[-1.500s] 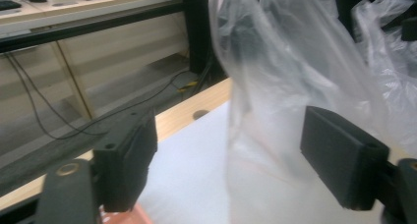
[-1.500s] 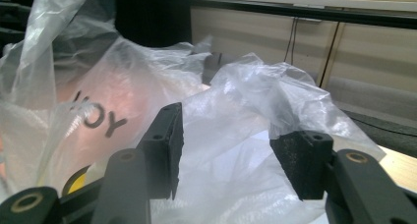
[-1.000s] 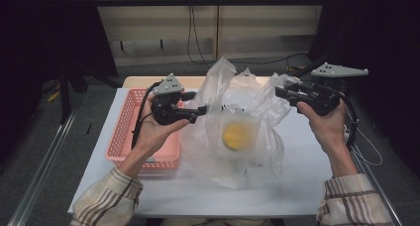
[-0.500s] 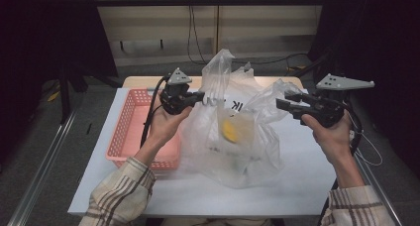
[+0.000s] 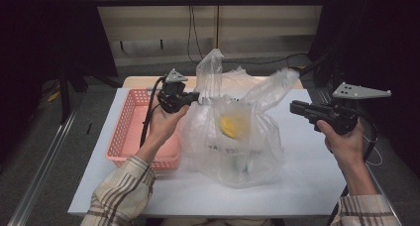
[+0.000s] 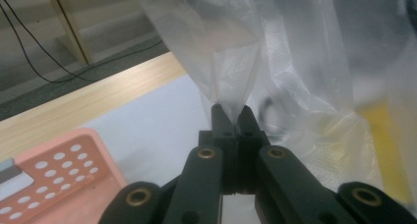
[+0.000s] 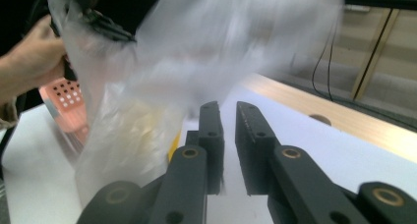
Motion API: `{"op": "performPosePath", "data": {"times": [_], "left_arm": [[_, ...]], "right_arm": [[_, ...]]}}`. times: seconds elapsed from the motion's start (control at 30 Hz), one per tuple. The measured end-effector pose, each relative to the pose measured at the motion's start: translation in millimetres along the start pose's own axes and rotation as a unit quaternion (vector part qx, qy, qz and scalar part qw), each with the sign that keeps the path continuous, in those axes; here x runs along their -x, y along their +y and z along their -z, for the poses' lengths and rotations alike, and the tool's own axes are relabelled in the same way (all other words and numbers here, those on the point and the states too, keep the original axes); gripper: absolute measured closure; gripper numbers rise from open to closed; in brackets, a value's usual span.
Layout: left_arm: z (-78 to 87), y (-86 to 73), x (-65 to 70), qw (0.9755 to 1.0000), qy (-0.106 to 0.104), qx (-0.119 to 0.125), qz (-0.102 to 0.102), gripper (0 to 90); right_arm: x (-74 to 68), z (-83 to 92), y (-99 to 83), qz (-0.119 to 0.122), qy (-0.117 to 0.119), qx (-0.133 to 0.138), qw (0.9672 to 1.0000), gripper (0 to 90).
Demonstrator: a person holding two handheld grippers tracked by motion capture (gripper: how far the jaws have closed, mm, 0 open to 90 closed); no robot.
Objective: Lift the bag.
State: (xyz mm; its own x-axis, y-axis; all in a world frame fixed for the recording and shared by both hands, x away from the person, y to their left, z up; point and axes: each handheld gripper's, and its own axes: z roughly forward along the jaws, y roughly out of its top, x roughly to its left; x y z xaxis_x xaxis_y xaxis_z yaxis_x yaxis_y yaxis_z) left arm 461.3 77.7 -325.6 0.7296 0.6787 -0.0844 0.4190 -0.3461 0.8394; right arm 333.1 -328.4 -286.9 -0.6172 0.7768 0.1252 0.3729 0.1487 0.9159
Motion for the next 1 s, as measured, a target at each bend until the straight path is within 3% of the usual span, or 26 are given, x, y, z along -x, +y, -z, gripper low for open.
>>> {"op": "performPosePath", "data": {"times": [0.2,0.27,0.33,0.43,0.6,0.83,1.0], "left_arm": [[6.5,-2.5,3.7,0.9988,-0.036,0.032,-0.009,87.6],[10.7,-3.3,5.3,0.9985,-0.034,0.041,-0.016,76.2],[16.5,-4.5,6.3,0.9978,-0.037,0.051,-0.022,71.0],[28.5,-6.4,7.8,0.9975,-0.03,0.062,-0.019,49.8],[51.5,-10.5,11.0,0.9958,-0.03,0.082,-0.03,28.5],[73.3,-22.8,15.8,0.9957,-0.011,0.081,-0.044,13.1],[81.1,-39.3,16.9,0.9963,-0.008,0.073,-0.046,9.9]], "right_arm": [[1.9,-4.7,-10.3,-0.008,-0.035,-0.003,0.9993,60.6],[1.1,-7.2,-12.6,-0.006,-0.045,-0.003,0.999,56.6],[-0.3,-8.7,-14.8,-0.005,-0.052,0.002,0.9987,53.7],[-3.3,-9.7,-18.4,-0.005,-0.061,0.005,0.9981,48.6],[-13.5,-9.8,-24.9,0.002,-0.071,0.004,0.9975,44.3],[-23.5,-7.4,-36.0,-0.002,-0.083,0.008,0.9965,36.7],[-27.8,-6.7,-48.2,-0.009,-0.095,0.001,0.9954,31.7]]}}
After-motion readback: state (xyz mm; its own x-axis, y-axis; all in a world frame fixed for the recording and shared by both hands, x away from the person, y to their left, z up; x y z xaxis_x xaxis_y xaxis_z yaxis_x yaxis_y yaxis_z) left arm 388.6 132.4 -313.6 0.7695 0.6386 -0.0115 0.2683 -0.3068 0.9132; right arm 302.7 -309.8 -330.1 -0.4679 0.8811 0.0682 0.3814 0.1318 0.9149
